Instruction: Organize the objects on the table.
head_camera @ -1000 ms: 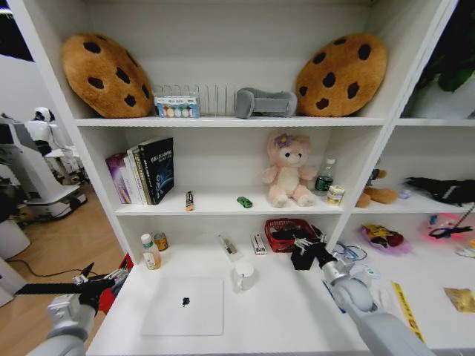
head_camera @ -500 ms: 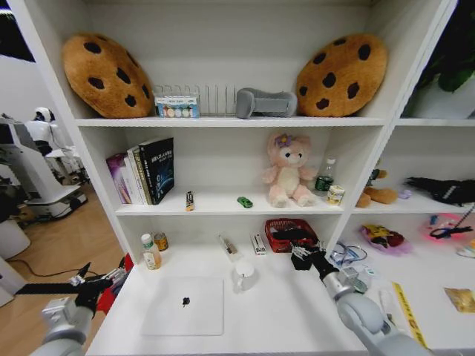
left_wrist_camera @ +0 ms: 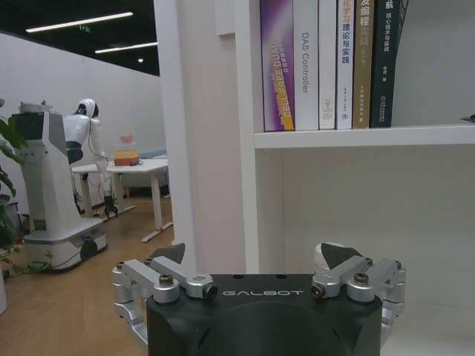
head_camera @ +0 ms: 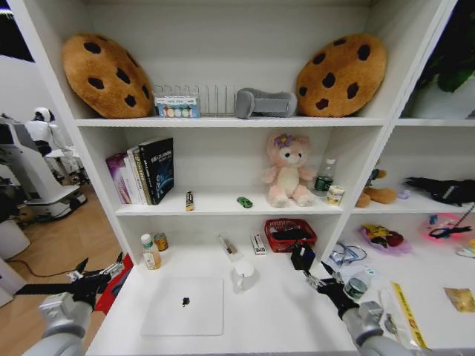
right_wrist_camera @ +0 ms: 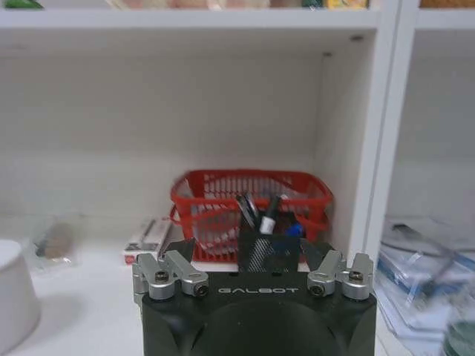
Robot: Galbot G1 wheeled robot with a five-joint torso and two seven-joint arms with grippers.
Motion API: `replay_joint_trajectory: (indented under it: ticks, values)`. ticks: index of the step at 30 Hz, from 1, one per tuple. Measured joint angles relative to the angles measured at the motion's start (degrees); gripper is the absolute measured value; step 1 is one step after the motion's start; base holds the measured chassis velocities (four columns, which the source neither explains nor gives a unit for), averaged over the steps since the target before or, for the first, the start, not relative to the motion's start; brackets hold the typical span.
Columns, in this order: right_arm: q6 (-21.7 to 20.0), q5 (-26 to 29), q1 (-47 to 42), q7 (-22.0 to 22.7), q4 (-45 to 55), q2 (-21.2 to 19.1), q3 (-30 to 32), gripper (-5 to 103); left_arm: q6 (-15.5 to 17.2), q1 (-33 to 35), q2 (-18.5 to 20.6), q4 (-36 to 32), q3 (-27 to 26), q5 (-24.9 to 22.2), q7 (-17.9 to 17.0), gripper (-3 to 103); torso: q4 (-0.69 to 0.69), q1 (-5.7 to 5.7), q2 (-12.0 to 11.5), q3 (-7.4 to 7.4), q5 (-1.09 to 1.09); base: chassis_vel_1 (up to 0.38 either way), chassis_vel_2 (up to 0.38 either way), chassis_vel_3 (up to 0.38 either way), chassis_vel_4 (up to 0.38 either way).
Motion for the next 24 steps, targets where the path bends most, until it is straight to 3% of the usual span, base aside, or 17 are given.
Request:
replay_joint_trajectory:
  ticks: [5, 10, 24]
  values:
    - [-3.15, 4.75, 1.21, 0.91, -4.83, -1.71, 1.22, 78, -0.05, -0.98, -0.05, 0.15, 0.34, 0.04, 0.05, 100, 0.0, 0.01, -0.01, 0.01, 0.01, 0.0, 0.0, 0.0, 0.0]
    - [-3.81, 5.49, 2.58, 0.93, -7.44, -2.52, 1.09, 74, -0.05, -1.4, -0.01, 0.27, 0.49, -0.08, -0.02, 100, 0.0, 0.02, 0.0, 0.01, 0.01, 0.0, 0.0, 0.0, 0.0]
    - [-8.47, 11.76, 12.27, 0.37, -15.14, -5.31, -3.71, 73, -0.04, -1.02, -0.11, 0.89, 0.62, 0.08, -0.11, 100, 0.02, 0.02, -0.01, 0.01, 0.01, 0.0, 0.0, 0.0, 0.0]
